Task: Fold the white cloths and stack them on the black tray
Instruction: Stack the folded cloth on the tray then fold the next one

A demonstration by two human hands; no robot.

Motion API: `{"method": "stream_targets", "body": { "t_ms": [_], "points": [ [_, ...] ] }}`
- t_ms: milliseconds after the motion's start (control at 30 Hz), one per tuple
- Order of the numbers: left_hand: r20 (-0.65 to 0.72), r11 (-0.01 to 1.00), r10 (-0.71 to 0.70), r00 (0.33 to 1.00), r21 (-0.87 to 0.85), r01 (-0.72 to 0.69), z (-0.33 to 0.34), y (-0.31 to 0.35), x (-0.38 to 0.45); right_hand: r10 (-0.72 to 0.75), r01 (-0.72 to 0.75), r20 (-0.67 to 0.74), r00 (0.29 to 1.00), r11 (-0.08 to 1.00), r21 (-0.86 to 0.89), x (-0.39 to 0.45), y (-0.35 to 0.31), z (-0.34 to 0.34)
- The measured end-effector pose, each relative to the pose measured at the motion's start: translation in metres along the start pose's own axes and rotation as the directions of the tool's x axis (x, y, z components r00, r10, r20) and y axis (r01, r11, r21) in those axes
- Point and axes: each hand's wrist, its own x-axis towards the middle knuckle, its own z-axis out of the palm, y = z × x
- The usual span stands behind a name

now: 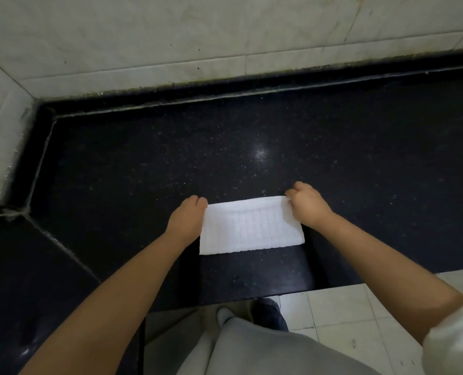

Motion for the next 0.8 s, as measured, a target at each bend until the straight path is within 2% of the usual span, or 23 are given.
{"method": "stream_targets", "body": {
  "t_ms": [33,100,167,200,233,300,367,433,533,567,633,700,767,800],
  "points": [
    [-0.021,1.000,0.021,1.000,-0.008,-0.021,-0.007,0.000,0.000,-0.029,0.029,-0.049,0.998,1.000,-0.003,0.000,0.001,-0.008],
    [-0.106,0.996,-0.004,0.994,-0.085,-0.005,-0.028,-0.002,0.001,-0.111,0.117,-0.250,0.962,0.993,0.010,-0.003,0.002,-0.028],
    [-0.249,0.973,-0.095,0.964,-0.227,0.037,-0.049,-0.003,0.001,-0.161,0.195,-0.494,0.855,0.981,0.018,-0.010,0.002,-0.044],
    [-0.320,0.971,-0.092,0.943,-0.238,0.014,-0.055,-0.004,-0.002,-0.171,0.224,-0.581,0.796,0.974,0.020,-0.015,0.002,-0.048],
    [-0.335,0.964,-0.093,0.938,-0.265,0.001,-0.059,-0.004,-0.007,-0.179,0.247,-0.632,0.754,0.969,0.021,-0.021,0.002,-0.047],
    [-0.301,0.959,-0.064,0.952,-0.281,-0.025,-0.057,-0.004,-0.017,-0.183,0.266,-0.669,0.720,0.964,0.023,-0.036,0.004,-0.034],
    [-0.134,0.977,-0.008,0.991,-0.214,-0.021,-0.040,-0.001,-0.029,-0.190,0.261,-0.633,0.751,0.965,0.019,-0.052,0.009,-0.007],
    [-0.002,0.988,0.085,0.996,-0.128,-0.084,-0.016,-0.001,-0.046,-0.214,0.223,-0.529,0.821,0.974,-0.047,-0.068,0.015,0.026],
    [0.046,0.923,0.372,0.927,0.085,-0.374,0.026,-0.009,-0.067,-0.158,0.151,-0.329,0.931,0.987,-0.047,-0.089,0.013,0.055],
    [0.026,0.910,0.397,0.918,0.118,-0.397,0.031,-0.014,-0.070,-0.140,0.141,-0.318,0.938,0.990,-0.021,-0.093,0.013,0.056],
    [-0.020,0.906,0.408,0.913,0.131,-0.403,0.030,-0.019,-0.070,-0.064,0.085,-0.339,0.939,0.995,0.050,-0.095,0.008,0.049],
    [-0.082,0.926,0.370,0.925,0.117,-0.360,0.023,-0.016,-0.064,0.144,-0.095,-0.337,0.930,0.983,0.159,-0.092,0.000,0.041],
    [-0.147,0.966,0.256,0.955,0.070,-0.248,0.017,-0.003,-0.052,0.383,-0.344,-0.204,0.901,0.917,0.203,-0.086,-0.008,0.032],
    [-0.125,0.986,0.167,0.978,0.027,-0.165,0.015,0.006,-0.045,0.444,-0.421,-0.147,0.884,0.893,0.161,-0.083,-0.011,0.030]
  ]
}}
